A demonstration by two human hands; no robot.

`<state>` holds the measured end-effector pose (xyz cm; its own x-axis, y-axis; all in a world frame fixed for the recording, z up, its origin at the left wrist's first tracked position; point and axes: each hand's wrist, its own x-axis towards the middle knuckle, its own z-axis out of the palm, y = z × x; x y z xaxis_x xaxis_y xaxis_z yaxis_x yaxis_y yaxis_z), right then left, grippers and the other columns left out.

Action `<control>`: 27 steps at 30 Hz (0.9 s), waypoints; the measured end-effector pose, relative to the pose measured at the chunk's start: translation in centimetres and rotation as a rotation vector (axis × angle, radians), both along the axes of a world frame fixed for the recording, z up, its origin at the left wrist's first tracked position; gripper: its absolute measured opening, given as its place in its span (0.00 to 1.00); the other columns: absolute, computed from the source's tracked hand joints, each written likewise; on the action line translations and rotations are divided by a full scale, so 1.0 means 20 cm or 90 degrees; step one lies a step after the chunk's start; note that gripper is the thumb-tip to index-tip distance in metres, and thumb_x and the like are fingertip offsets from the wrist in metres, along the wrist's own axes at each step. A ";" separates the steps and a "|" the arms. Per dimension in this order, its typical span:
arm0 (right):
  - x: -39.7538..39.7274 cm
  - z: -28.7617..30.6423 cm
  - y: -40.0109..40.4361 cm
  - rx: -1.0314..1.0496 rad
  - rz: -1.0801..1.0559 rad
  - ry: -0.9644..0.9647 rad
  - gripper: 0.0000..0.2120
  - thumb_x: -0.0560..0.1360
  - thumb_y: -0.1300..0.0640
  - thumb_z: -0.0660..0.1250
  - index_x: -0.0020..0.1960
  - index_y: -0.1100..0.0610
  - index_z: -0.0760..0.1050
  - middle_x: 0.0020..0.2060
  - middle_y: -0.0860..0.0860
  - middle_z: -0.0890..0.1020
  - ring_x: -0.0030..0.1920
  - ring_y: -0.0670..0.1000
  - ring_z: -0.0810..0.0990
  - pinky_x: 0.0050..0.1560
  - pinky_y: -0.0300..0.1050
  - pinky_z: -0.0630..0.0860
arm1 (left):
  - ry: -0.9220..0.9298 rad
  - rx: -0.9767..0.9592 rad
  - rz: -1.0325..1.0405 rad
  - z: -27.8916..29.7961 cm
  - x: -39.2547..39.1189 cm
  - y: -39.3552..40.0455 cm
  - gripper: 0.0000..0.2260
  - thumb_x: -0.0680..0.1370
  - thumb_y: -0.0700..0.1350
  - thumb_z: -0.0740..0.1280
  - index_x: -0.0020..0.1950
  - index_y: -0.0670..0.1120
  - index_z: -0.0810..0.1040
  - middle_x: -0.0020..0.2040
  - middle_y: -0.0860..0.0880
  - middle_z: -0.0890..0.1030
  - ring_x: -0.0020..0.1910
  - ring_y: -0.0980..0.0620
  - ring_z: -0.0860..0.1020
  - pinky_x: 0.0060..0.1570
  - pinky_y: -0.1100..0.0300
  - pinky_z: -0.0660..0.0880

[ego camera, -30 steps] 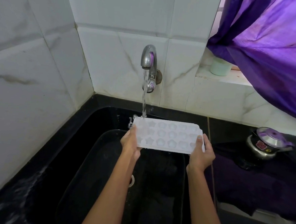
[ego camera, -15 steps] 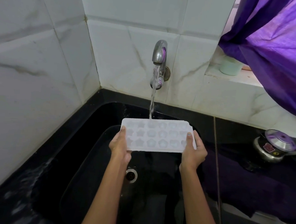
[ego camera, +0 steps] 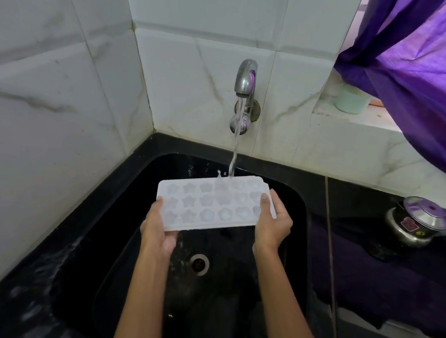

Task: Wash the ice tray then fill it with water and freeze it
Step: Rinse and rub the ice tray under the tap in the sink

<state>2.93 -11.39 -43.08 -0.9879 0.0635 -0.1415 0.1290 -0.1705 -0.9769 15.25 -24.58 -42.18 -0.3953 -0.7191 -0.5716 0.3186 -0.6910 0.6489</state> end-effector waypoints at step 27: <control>-0.01 0.09 -0.29 0.067 0.100 -0.021 0.16 0.76 0.56 0.70 0.64 0.56 0.78 0.58 0.49 0.82 0.61 0.48 0.78 0.64 0.42 0.74 | 0.042 -0.027 -0.025 0.04 0.11 -0.19 0.18 0.80 0.54 0.60 0.65 0.45 0.70 0.58 0.43 0.80 0.54 0.42 0.79 0.49 0.41 0.77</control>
<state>2.79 -17.15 -41.27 -0.9816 -0.0751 -0.1754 0.1789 -0.0426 -0.9830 17.51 -28.33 -41.35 -0.4595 -0.7247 -0.5135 0.3340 -0.6767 0.6562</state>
